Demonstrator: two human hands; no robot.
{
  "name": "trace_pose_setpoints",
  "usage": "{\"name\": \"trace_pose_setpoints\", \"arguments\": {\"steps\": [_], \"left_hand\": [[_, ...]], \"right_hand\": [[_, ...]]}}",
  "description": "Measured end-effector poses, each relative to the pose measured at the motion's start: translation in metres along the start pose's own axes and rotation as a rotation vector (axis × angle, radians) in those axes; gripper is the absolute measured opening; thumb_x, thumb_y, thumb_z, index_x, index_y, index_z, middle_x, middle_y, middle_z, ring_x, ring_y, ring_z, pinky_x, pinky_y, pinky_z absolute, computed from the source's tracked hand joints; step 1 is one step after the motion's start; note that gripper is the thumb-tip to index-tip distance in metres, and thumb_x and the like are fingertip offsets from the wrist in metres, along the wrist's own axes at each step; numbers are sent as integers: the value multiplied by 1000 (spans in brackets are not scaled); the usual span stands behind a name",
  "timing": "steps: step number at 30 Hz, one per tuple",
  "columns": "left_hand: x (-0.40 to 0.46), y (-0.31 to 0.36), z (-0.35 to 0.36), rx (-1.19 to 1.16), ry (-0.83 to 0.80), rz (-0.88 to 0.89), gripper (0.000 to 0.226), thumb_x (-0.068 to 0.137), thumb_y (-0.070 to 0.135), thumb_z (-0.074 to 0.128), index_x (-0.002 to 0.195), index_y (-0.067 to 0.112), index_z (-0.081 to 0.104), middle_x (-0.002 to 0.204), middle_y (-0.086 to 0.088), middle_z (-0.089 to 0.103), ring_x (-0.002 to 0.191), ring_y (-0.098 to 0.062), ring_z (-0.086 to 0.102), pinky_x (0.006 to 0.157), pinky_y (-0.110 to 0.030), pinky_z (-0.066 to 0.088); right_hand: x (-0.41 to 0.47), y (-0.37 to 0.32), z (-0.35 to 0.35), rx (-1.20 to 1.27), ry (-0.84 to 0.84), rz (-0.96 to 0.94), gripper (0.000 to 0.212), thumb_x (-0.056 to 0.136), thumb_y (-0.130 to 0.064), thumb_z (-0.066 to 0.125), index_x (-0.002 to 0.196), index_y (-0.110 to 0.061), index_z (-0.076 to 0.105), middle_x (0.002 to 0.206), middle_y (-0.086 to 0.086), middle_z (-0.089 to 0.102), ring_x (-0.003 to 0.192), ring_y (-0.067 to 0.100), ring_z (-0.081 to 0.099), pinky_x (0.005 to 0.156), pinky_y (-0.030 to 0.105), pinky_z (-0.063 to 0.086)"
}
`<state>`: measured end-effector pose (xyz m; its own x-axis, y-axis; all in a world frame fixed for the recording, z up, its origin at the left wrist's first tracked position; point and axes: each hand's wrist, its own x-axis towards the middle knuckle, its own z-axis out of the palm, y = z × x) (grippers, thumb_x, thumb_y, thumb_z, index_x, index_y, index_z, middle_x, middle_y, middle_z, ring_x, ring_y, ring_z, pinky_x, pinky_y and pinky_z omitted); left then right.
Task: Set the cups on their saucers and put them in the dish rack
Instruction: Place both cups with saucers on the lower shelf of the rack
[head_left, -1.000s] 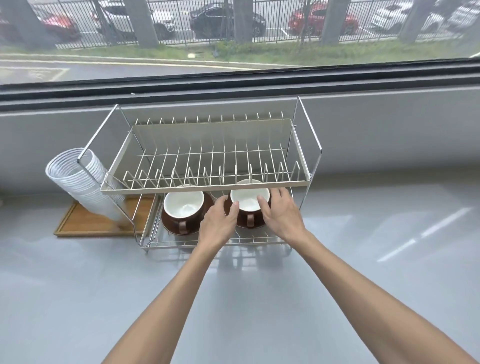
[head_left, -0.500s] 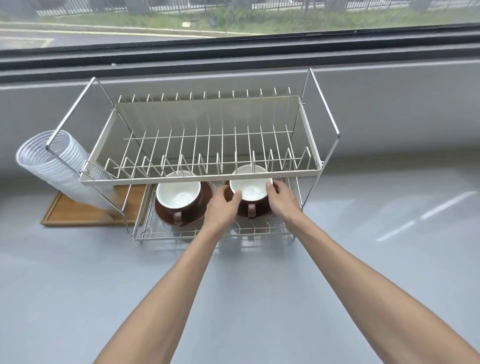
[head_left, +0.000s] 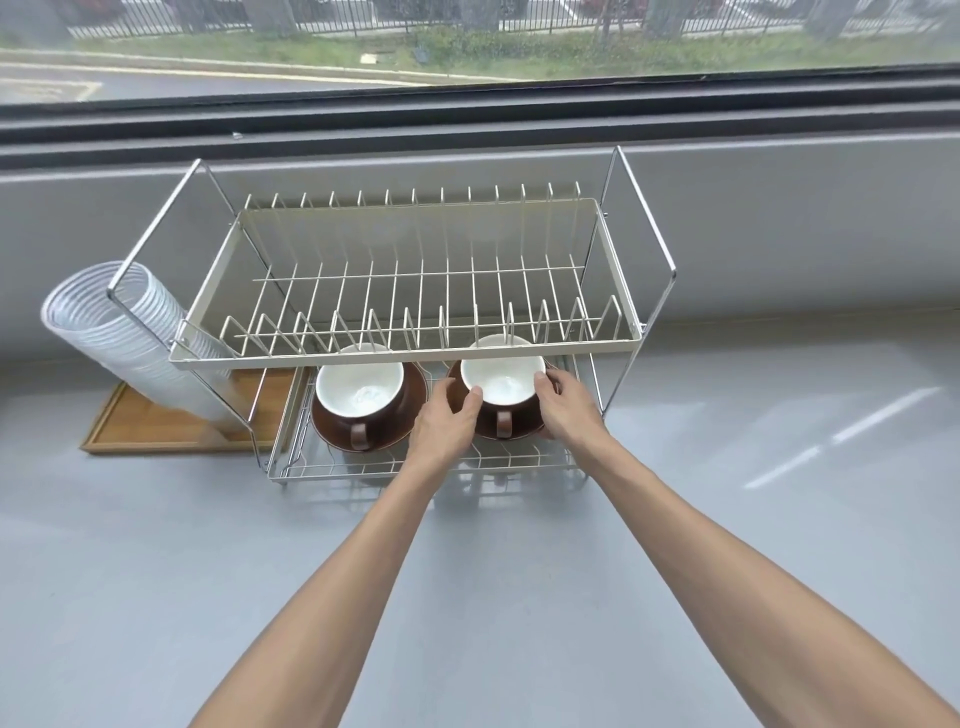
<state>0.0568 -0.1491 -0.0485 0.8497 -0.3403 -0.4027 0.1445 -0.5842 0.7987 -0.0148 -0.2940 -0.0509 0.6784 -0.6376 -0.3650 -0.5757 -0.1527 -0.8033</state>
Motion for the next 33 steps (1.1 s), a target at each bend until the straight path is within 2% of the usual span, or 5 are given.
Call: {"name": "trace_pose_setpoints", "arguments": {"steps": [9, 15, 20, 24, 33], "left_hand": [[-21, 10, -57, 428, -348, 90, 54, 97, 53, 48, 145, 28, 47, 134, -1, 60, 116, -21, 61, 103, -41, 49], [-48, 16, -108, 774, -355, 256, 54, 101, 47, 46, 151, 28, 39, 147, -7, 54, 130, -24, 53, 102, -31, 39], [-50, 2, -147, 951, -244, 289, 49, 100, 45, 45, 144, 24, 47, 128, -6, 65, 114, -27, 58, 94, -37, 47], [-52, -14, -167, 943, -20, 423, 49, 100, 47, 45, 145, 28, 47, 141, -2, 57, 127, -25, 54, 97, -43, 49], [-16, -42, -161, 541, 299, 307, 45, 101, 47, 42, 131, 15, 54, 134, -8, 57, 119, -33, 57, 90, -44, 48]], "right_hand": [[-28, -31, 0, -519, 113, -235, 51, 99, -42, 41, 140, -11, 46, 145, 14, 45, 134, 35, 41, 104, 47, 36], [-54, -60, 26, -882, 58, -460, 41, 100, -40, 43, 128, -15, 57, 133, 10, 57, 127, 31, 47, 100, 44, 41], [-67, -81, 60, -920, -32, -621, 43, 100, -40, 43, 131, -15, 56, 132, 10, 57, 126, 31, 48, 99, 45, 43], [-67, -89, 84, -861, -60, -663, 47, 100, -41, 43, 140, -16, 48, 138, 9, 53, 130, 31, 44, 101, 45, 43], [-32, -91, 119, -396, -87, -270, 62, 100, -50, 35, 137, -3, 49, 139, 25, 50, 129, 41, 46, 106, 49, 40]]}}
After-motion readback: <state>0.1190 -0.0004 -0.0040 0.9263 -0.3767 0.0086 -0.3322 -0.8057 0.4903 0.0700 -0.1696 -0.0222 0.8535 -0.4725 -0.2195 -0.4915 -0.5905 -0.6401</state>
